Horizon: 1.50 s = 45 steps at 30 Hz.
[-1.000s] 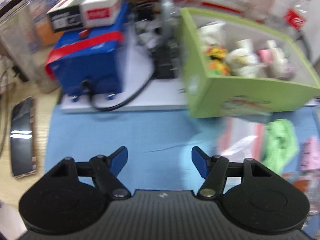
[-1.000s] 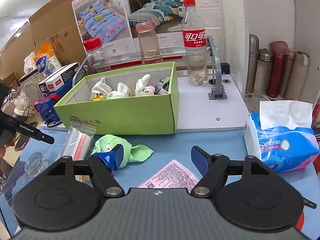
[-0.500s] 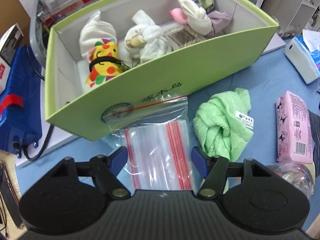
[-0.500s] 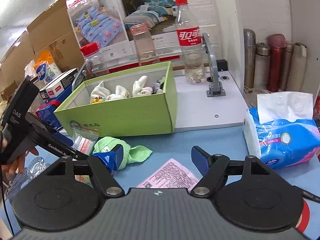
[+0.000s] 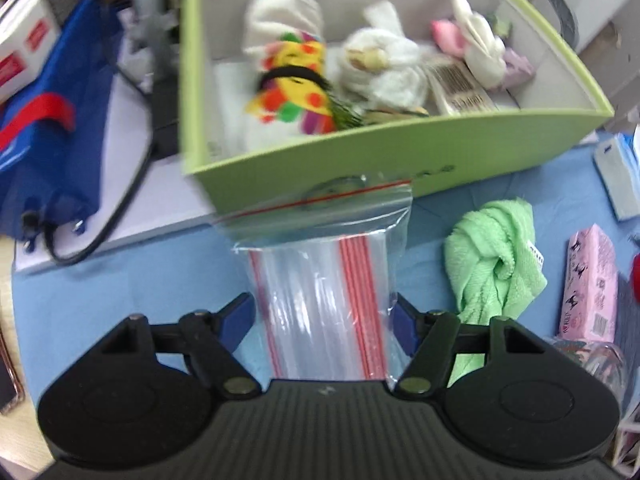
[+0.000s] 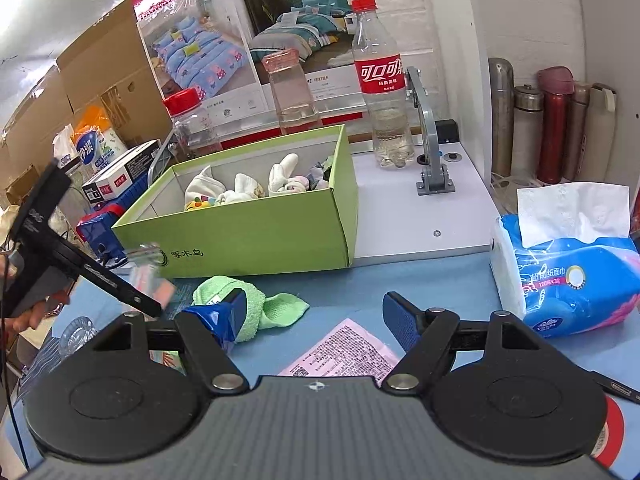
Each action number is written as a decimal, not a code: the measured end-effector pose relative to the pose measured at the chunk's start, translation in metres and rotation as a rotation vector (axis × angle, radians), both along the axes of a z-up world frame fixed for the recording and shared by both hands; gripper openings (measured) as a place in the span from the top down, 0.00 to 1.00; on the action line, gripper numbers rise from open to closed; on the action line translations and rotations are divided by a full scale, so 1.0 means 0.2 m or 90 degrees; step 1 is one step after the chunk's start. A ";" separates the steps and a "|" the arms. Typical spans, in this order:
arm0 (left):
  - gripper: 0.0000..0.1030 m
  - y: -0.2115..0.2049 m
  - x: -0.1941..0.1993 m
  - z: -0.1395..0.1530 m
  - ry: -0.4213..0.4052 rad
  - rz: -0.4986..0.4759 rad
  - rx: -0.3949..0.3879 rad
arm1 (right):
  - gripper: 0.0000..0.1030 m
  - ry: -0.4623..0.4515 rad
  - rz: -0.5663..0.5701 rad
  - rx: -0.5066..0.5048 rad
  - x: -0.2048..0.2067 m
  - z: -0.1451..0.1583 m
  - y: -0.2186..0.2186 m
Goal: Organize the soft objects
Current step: 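Close the left tool on the zip bag while the right tool grasps the pink wipe pack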
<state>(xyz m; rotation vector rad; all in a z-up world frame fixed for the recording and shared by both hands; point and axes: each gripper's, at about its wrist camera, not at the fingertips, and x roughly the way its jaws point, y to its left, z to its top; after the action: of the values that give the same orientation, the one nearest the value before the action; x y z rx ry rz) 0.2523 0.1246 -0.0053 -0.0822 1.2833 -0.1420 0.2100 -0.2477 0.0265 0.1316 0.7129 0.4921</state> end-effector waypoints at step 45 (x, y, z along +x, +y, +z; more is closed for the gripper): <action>0.35 0.58 -0.59 0.00 -0.132 0.240 -0.036 | 0.39 0.072 -0.213 0.018 -0.52 -0.29 -0.17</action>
<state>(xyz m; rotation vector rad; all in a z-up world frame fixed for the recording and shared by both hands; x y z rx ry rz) 0.1351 0.2397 -0.0062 -0.3471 1.0377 0.1346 0.1053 -0.2821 -0.0312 0.3024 0.7773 0.1751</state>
